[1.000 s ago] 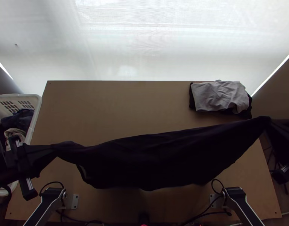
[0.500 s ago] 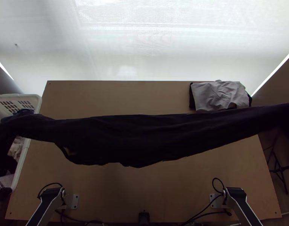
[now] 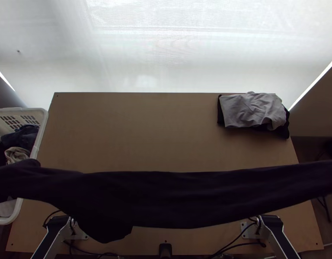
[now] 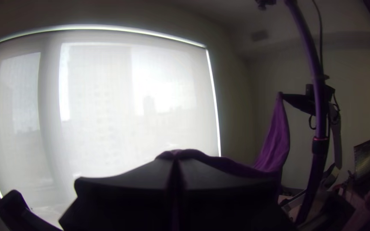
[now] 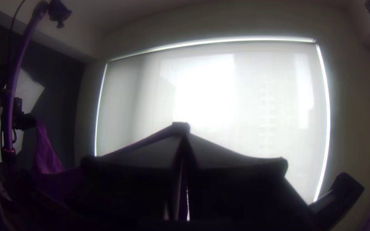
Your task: Fold the t-shirt
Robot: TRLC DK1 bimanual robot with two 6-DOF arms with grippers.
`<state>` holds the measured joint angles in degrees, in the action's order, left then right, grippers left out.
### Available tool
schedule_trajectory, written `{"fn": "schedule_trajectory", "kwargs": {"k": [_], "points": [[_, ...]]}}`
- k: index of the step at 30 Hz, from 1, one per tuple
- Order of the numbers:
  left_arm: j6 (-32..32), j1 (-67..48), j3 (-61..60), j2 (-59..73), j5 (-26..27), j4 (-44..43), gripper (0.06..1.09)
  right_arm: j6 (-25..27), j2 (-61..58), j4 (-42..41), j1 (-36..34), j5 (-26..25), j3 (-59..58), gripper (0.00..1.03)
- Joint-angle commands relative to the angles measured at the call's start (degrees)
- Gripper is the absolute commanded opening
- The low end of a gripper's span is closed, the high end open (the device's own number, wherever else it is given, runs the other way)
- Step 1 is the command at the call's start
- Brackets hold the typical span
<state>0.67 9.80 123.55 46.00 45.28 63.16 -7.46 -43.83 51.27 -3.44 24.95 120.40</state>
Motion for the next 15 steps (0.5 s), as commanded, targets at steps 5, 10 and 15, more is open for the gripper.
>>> {"fn": "schedule_trajectory", "kwargs": {"k": [5,10,15], "points": [[-2.86,-5.14,-16.67,-5.04,2.62,9.00,0.09,0.17,5.34,6.30,2.21,-0.08,-17.22,0.03],[-11.83,-7.08,-39.61,-6.89,1.83,6.45,0.09,-0.18,6.74,5.42,2.12,-0.34,-36.64,0.03],[-15.70,-7.87,-54.82,0.94,1.74,-6.91,0.09,0.43,2.61,-4.42,0.98,-0.34,-52.64,0.03]]}}
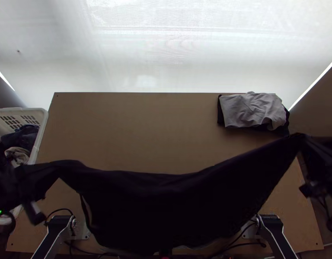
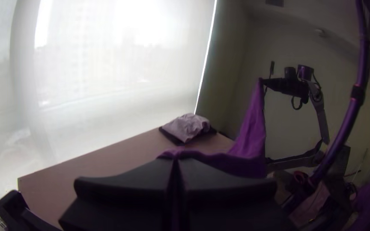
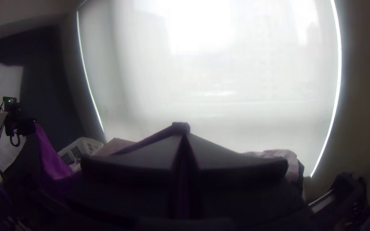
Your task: Fold the t-shirt
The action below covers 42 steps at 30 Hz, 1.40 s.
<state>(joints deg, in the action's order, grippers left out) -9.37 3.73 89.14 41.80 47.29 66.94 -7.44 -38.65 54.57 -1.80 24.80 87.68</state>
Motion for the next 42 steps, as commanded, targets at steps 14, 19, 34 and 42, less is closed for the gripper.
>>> {"fn": "schedule_trajectory", "kwargs": {"k": [14,19,34,42], "points": [[-5.40,-2.41,-24.63,38.62,-2.64,-37.14,0.09,-1.26,-34.30,-32.77,-0.04,-0.63,-21.06,0.03],[-5.49,-2.58,-19.09,49.08,-3.61,-38.20,0.09,-0.91,-47.92,-36.46,1.63,-2.74,-13.59,0.03],[-3.29,-2.32,7.10,70.52,-10.29,-34.15,0.09,0.06,-68.40,-33.30,1.89,-5.55,8.74,0.03],[-3.29,-2.85,13.95,76.85,-11.43,-32.04,0.09,0.50,-71.56,-32.33,1.72,-5.99,11.20,0.08]]}}
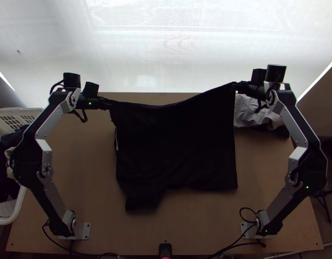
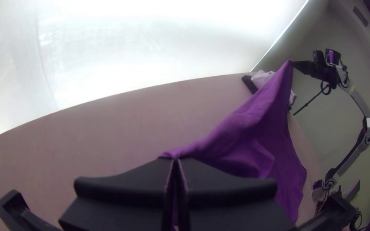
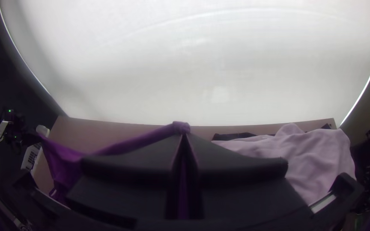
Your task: Fold the t-shirt
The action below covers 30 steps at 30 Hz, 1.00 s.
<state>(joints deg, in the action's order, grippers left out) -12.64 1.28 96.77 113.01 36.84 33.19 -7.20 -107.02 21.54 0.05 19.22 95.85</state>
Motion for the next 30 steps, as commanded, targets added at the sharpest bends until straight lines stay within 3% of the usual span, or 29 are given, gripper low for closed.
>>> {"fn": "schedule_trajectory", "kwargs": {"k": [1,3,4,6,10,14,18,20,26,30], "points": [[-0.01,-0.58,6.85,6.08,-1.07,2.58,0.10,0.08,-3.10,0.87,-0.14,-0.41,2.85,0.29],[0.08,-0.66,8.26,6.96,-1.07,6.01,0.21,-0.36,-2.31,1.93,-0.14,-0.33,2.06,0.98],[0.08,-0.66,8.52,6.96,-1.16,7.50,0.40,-0.80,-1.70,2.72,-0.14,-0.33,1.88,0.99],[0.16,-0.66,7.99,5.11,-1.95,9.70,1.07,-1.15,1.29,3.95,-0.23,-0.33,0.30,0.99],[0.16,-0.49,6.32,-2.80,-2.47,16.38,1.04,-1.24,12.01,7.20,-0.23,-0.33,-4.89,0.99],[-4.58,0.04,0.61,-15.28,-2.47,22.62,1.04,-1.50,23.88,17.66,-0.32,1.26,-9.55,0.99],[-13.02,0.74,-5.37,-24.24,-2.47,39.06,1.04,-0.53,31.96,34.45,-0.14,1.43,-13.76,0.98],[-18.64,1.18,-10.81,-28.11,-2.30,48.37,1.04,-0.44,36.97,38.31,-0.32,1.43,-18.25,0.98],[-21.63,4.26,-33.23,-44.11,-1.86,48.90,1.04,-2.99,50.42,39.46,-2.78,1.08,-32.75,0.98],[-21.63,4.35,-39.64,-47.88,-1.60,48.64,1.04,-2.82,54.64,41.74,1.70,1.43,-41.98,0.98]]}}
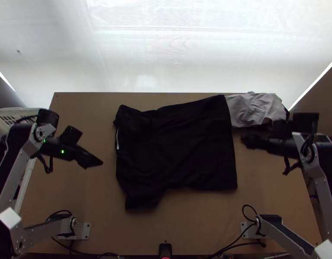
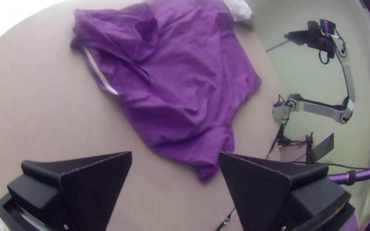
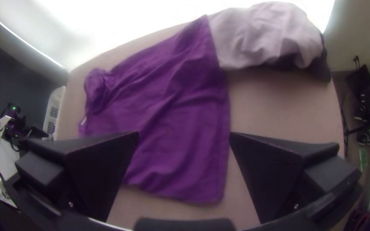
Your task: Fold the t-shirt
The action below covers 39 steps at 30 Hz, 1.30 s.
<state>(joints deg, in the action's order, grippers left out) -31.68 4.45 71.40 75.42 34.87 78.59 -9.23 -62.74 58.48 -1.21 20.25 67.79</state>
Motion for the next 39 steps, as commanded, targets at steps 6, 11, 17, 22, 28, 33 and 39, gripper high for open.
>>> {"fn": "schedule_trajectory", "kwargs": {"k": [6,11,17,22,28,33,39], "points": [[-6.99,2.14,-23.32,-9.32,0.46,2.27,1.04,3.17,14.49,6.21,4.03,0.32,-21.56,0.98],[-8.57,2.14,-25.96,-6.07,0.99,-2.56,1.04,3.26,15.89,6.30,4.64,0.40,-21.65,0.98],[-8.57,0.39,-27.45,1.49,3.80,-12.14,1.04,3.26,15.02,6.30,4.73,0.40,-20.68,0.98],[-6.64,-1.72,-26.04,7.64,4.06,-18.12,1.04,3.17,14.84,6.30,4.64,0.40,-19.89,0.98],[-5.58,-5.59,-23.06,14.23,4.33,-21.46,1.04,2.99,14.75,6.30,4.38,0.40,-19.63,0.98],[-4.18,-7.26,-20.95,18.71,4.33,-22.95,1.04,2.91,14.31,6.30,4.03,0.40,-19.19,0.98],[-3.04,-8.40,-18.31,21.26,4.33,-23.13,1.04,2.73,14.05,6.30,3.67,0.40,-19.01,0.98]]}}
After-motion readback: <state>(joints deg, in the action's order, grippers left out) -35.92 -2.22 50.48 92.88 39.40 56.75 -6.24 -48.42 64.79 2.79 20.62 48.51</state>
